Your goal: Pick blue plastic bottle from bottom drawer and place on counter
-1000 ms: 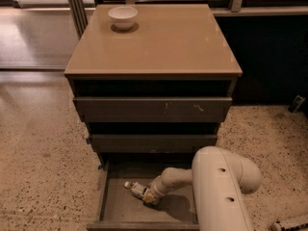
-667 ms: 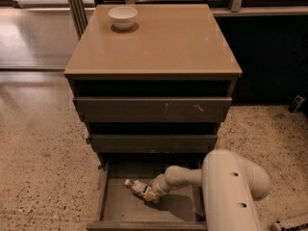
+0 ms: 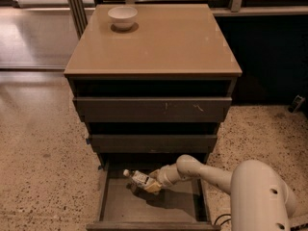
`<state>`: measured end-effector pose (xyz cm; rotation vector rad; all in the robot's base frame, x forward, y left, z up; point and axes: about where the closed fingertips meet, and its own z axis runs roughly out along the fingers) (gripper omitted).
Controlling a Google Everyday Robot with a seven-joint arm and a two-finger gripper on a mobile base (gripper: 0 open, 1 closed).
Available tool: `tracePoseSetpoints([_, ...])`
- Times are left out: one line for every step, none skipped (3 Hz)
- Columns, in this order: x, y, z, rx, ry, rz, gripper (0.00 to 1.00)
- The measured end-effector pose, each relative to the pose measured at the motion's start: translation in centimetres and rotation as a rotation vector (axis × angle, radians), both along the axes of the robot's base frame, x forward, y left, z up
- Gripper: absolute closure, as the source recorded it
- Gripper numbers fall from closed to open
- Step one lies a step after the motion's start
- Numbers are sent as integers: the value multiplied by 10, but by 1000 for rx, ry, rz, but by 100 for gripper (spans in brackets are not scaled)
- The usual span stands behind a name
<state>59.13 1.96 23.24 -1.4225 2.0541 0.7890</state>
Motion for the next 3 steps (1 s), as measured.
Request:
tracePoseSetpoints([8, 0, 40, 52, -17, 45, 100])
tracePoseSetpoints([12, 5, 76, 74, -32, 98, 100])
tracePoseSetpoints([9, 8, 112, 82, -42, 134, 100])
